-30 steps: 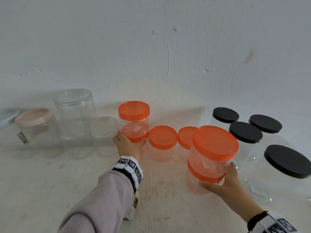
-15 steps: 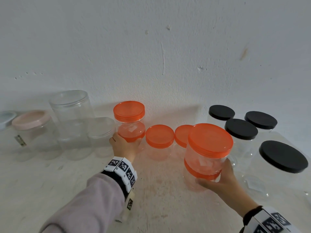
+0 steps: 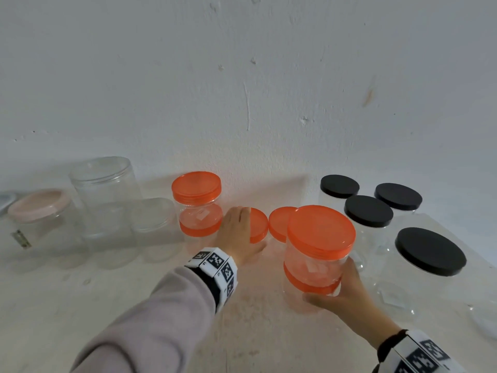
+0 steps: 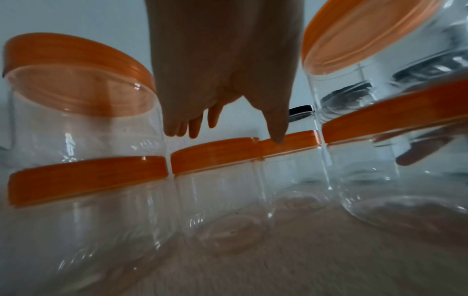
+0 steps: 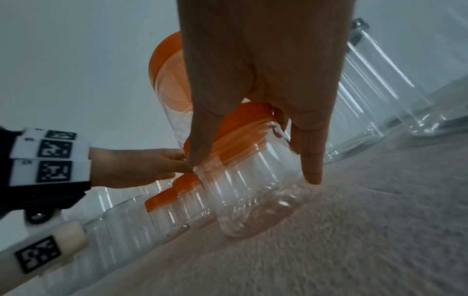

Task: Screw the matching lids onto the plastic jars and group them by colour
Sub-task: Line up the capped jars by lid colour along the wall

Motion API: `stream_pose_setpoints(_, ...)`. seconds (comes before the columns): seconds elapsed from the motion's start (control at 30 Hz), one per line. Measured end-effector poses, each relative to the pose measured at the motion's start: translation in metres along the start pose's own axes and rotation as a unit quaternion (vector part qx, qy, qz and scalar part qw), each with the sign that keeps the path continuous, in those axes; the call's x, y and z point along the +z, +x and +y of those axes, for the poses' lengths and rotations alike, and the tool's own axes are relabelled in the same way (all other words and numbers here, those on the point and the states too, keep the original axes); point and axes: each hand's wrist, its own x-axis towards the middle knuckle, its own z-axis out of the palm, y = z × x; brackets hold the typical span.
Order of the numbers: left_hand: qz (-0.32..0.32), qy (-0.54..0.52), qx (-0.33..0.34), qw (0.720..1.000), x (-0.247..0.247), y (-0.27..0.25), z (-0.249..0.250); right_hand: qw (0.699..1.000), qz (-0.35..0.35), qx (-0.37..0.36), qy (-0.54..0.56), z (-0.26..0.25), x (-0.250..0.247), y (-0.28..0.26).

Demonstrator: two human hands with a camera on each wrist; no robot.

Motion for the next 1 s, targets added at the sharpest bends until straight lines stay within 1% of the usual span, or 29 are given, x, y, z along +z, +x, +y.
stream_pose_setpoints(0.1, -0.076, 0.044, -0.068, 0.994, -0.003, 0.011, 0.003, 1.0, -0.003, 0.013, 0.001, -0.002, -0.004, -0.002)
stream_pose_setpoints(0.17, -0.103, 0.055, -0.094, 0.989, -0.002, 0.017, 0.004, 0.999, 0.008, 0.032, -0.004, -0.002, -0.006, -0.006)
stream_pose_setpoints(0.33, -0.104, 0.063, -0.129, 0.984, -0.001, 0.022, 0.005, 0.997, 0.061, 0.045, 0.006, 0.0, -0.014, -0.015)
stream_pose_setpoints(0.47, -0.097, 0.056, -0.142, 0.984, -0.002, 0.015, 0.004, 0.997, 0.055, 0.058, -0.011, 0.0, -0.018, -0.017)
stream_pose_setpoints(0.6, -0.08, -0.012, -0.131, 0.988, -0.009, -0.001, 0.01, 0.996, 0.056, 0.063, -0.029, 0.001, -0.018, -0.017)
stream_pose_setpoints(0.73, -0.012, -0.088, -0.086, 0.992, -0.037, -0.007, 0.026, 0.996, 0.062, 0.063, -0.025, 0.004, -0.019, -0.015)
stream_pose_setpoints(0.8, 0.022, -0.111, -0.056, 0.992, -0.052, 0.001, 0.039, 0.996, 0.062, 0.059, -0.018, 0.006, -0.021, -0.014)
stream_pose_setpoints(0.87, 0.04, -0.125, -0.037, 0.991, -0.062, 0.013, 0.053, 0.997, 0.052, 0.06, -0.016, 0.007, -0.023, -0.014)
stream_pose_setpoints(1.0, 0.044, -0.145, -0.03, 0.988, -0.063, 0.039, 0.074, 0.998, 0.03, 0.054, -0.009, 0.01, -0.027, -0.014)
